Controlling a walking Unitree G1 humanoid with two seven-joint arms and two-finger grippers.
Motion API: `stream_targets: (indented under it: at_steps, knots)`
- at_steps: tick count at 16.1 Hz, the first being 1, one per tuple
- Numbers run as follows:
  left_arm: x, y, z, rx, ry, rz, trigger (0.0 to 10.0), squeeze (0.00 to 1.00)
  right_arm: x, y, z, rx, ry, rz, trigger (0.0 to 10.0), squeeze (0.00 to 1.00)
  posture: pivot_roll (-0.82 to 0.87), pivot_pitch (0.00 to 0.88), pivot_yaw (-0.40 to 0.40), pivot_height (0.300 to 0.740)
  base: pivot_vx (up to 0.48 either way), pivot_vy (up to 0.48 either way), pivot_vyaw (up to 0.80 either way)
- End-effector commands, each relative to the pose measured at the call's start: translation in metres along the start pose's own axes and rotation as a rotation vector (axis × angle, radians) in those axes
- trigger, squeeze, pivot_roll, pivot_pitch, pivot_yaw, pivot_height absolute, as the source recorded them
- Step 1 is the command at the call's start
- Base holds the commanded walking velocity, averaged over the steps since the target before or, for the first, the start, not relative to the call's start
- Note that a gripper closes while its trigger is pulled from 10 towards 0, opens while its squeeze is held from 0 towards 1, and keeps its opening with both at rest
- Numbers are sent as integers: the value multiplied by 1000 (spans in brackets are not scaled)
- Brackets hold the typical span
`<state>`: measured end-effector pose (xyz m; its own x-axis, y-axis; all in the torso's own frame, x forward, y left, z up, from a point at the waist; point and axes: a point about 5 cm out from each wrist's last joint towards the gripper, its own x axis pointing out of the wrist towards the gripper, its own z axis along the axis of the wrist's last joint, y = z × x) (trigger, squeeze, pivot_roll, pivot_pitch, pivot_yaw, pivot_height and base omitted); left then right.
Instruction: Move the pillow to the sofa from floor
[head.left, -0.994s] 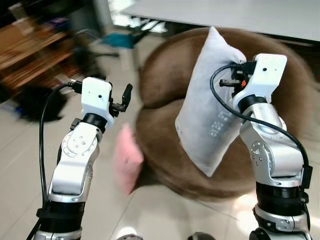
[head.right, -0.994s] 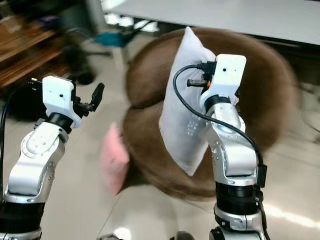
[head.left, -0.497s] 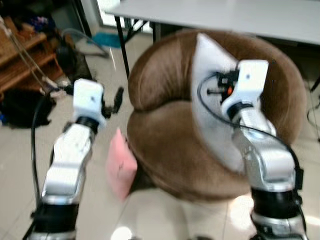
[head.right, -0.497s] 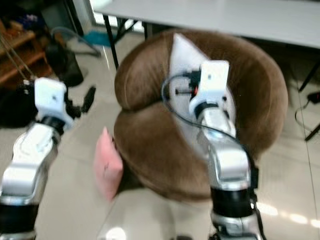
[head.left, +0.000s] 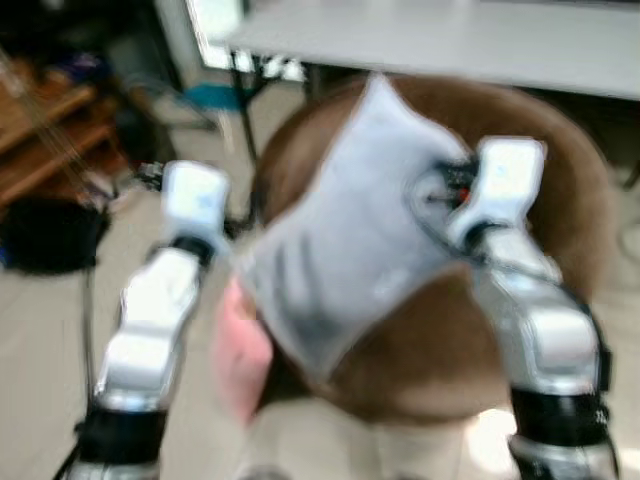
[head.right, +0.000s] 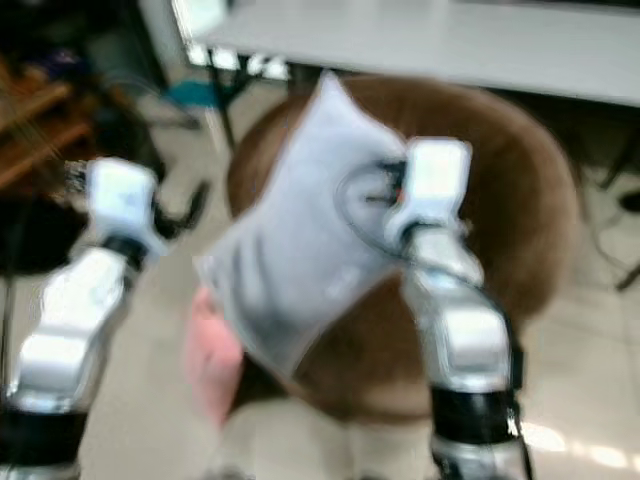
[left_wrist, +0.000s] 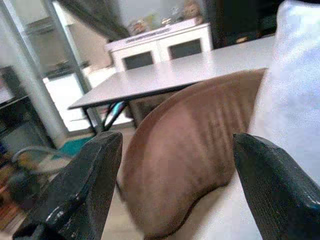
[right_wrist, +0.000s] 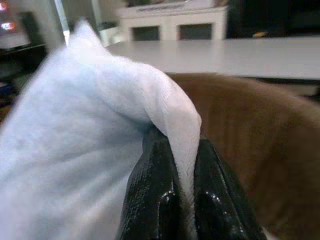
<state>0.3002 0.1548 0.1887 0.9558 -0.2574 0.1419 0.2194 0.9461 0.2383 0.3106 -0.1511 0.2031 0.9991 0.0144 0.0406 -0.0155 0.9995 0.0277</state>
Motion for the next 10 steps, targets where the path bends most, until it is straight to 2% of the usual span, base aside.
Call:
stream_targets:
  at_steps: [1,5,10]
  knots:
    - [-3,9,-1,23,10,24,10000,0,0,8,11,9,-53,20,10000,0,-3,60,66,740,315,0,-800]
    - [-2,6,-1,28,12,10,10000,0,-1,5,7,2,-42,16,10000,0,-7,57,59,740,312,0,-709]
    - [-4,4,-3,32,22,-3,10000,0,0,12,2,-29,-28,49,10000,0,-15,58,68,740,298,0,0]
